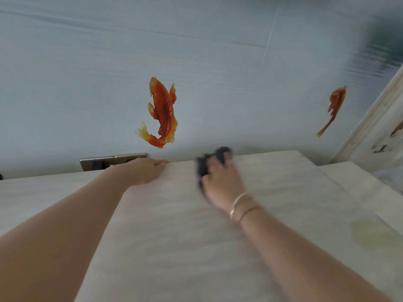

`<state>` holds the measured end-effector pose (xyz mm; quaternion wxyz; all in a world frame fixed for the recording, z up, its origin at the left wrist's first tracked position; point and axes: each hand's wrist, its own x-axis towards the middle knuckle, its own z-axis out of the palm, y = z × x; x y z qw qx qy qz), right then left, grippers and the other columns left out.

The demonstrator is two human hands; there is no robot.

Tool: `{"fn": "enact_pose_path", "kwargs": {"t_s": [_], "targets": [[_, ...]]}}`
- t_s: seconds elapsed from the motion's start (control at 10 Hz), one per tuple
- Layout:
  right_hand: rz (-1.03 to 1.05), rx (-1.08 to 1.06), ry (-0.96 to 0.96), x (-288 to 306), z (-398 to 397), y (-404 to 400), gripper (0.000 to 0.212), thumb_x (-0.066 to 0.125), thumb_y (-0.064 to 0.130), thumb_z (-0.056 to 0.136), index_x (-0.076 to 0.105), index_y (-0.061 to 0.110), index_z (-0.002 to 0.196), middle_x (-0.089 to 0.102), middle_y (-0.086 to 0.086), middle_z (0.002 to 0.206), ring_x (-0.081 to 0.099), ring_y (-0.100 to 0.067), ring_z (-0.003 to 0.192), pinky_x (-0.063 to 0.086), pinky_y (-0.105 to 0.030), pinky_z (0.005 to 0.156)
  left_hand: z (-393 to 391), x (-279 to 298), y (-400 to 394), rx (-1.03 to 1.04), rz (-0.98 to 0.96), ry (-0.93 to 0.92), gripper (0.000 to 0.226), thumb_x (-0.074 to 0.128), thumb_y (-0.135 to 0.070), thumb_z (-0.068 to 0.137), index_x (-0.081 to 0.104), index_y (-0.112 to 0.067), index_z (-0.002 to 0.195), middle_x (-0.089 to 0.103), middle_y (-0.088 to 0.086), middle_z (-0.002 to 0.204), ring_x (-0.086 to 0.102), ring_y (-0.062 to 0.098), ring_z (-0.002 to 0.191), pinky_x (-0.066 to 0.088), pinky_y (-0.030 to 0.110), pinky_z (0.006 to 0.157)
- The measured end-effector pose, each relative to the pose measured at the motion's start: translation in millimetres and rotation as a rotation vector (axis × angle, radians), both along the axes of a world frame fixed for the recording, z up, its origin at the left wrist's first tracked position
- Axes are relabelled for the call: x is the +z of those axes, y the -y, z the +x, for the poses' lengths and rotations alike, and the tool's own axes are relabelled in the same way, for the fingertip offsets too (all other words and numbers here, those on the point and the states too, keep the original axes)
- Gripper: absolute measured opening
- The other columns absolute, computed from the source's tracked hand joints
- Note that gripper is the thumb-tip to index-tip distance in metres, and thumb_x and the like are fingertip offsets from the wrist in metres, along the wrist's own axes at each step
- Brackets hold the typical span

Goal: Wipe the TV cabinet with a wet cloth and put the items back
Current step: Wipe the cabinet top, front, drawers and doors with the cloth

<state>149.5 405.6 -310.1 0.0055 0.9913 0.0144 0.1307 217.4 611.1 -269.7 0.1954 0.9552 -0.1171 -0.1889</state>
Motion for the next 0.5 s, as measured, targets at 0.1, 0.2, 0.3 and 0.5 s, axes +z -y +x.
{"fn": "enact_pose_path", "kwargs": {"t_s": [0.1,0.2,0.3,0.5], "targets": [[0.074,0.238,-0.116,8,-45,-55,0.055,0.021,0.032,0.096,0.033,0.015,0.147,0.025,-0.002,0.156,0.007,-0.024,0.147,0.007,-0.038,0.12,-1,0,-1,-0.006,0.038,0.021,0.049,0.025,-0.037,0.102,0.043,-0.011,0.139,0.043,0.014,0.144,0.038,0.03,0.133,0.028,0.037,0.11],[0.133,-0.011,-0.137,12,-40,17,0.054,0.024,0.032,0.1,0.016,0.022,0.152,0.009,0.011,0.159,-0.004,-0.015,0.147,0.003,-0.032,0.118,-3,3,-1,-0.026,0.055,0.027,0.051,0.023,-0.037,0.102,0.042,-0.008,0.14,0.041,0.016,0.145,0.037,0.031,0.134,0.027,0.037,0.109],[0.157,-0.434,-0.195,13,-54,110,0.054,0.023,0.032,0.101,0.015,0.018,0.152,0.008,0.005,0.16,-0.001,-0.024,0.147,0.007,-0.036,0.118,-3,3,-1,-0.056,0.088,0.073,0.049,0.021,-0.036,0.103,0.036,-0.013,0.144,0.036,0.013,0.149,0.031,0.029,0.138,0.021,0.036,0.113],[0.105,-0.143,-0.088,-7,-79,30,0.081,-0.003,0.039,0.081,0.035,0.006,0.144,0.019,-0.01,0.158,0.003,-0.036,0.146,0.005,-0.043,0.119,-5,3,2,-0.06,0.12,0.095,0.049,0.02,-0.035,0.103,0.033,-0.015,0.146,0.032,0.009,0.153,0.025,0.026,0.142,0.014,0.034,0.116]]}}
